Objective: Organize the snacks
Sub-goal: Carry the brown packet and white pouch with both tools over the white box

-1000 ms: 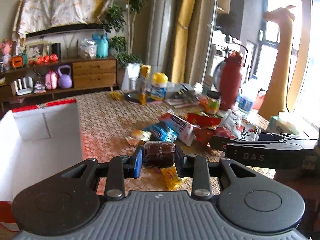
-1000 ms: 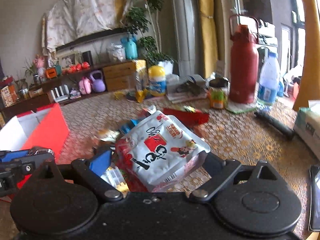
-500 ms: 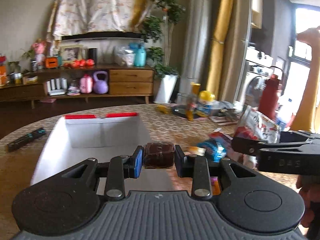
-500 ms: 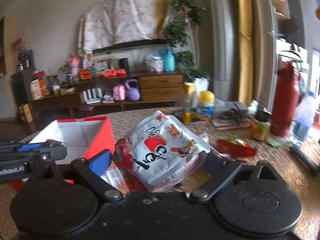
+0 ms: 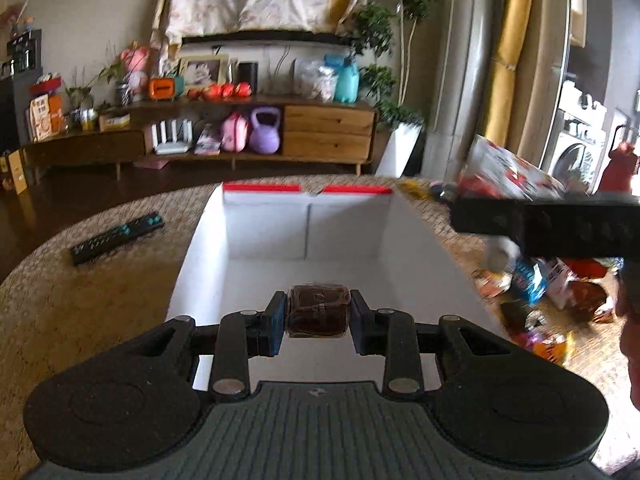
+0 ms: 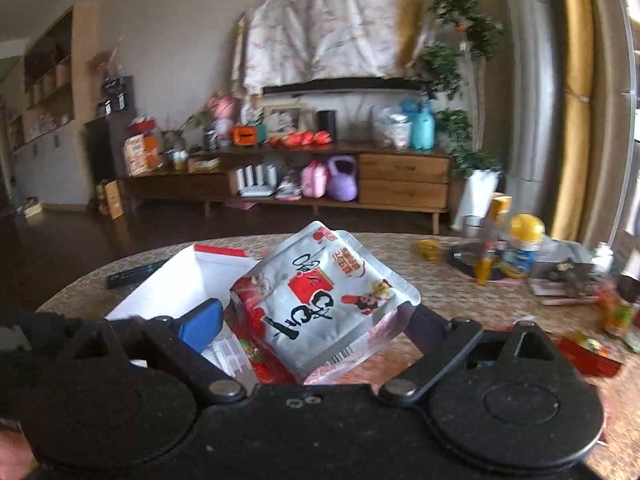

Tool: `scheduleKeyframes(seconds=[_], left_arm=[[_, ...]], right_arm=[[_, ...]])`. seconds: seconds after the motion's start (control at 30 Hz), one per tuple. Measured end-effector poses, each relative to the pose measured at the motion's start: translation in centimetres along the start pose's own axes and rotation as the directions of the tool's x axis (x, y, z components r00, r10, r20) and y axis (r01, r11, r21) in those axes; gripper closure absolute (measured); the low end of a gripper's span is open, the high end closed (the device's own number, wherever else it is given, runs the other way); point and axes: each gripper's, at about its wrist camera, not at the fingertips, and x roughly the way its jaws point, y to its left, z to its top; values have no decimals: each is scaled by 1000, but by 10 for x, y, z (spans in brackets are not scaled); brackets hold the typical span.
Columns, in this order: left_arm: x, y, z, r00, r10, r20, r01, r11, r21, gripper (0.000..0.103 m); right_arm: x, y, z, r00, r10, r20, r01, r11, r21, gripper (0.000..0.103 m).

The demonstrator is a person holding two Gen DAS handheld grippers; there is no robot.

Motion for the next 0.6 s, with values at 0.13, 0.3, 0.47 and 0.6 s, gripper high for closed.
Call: scheduleKeyframes(seconds=[0.13,0.3,0.47,0.6], left_arm=[[12,8,-6,999,29,-42,-29,1000,10,72],[25,16,-10,992,76,-98,-72,997,39,72],[29,9,-13,989,89,-114,-80,994,80,72],[32,7,-16,986,92,-137,-79,992,100,72]], right_arm=[[34,21,11,996,57,-67,-59,998,-20,8],[70,48,12,980,94,-178,-101,994,-30,8],[107,67,6,954,57,-294,-81,994,-71,8],[127,79,1,928,40,-370,-70,995,-70,8]])
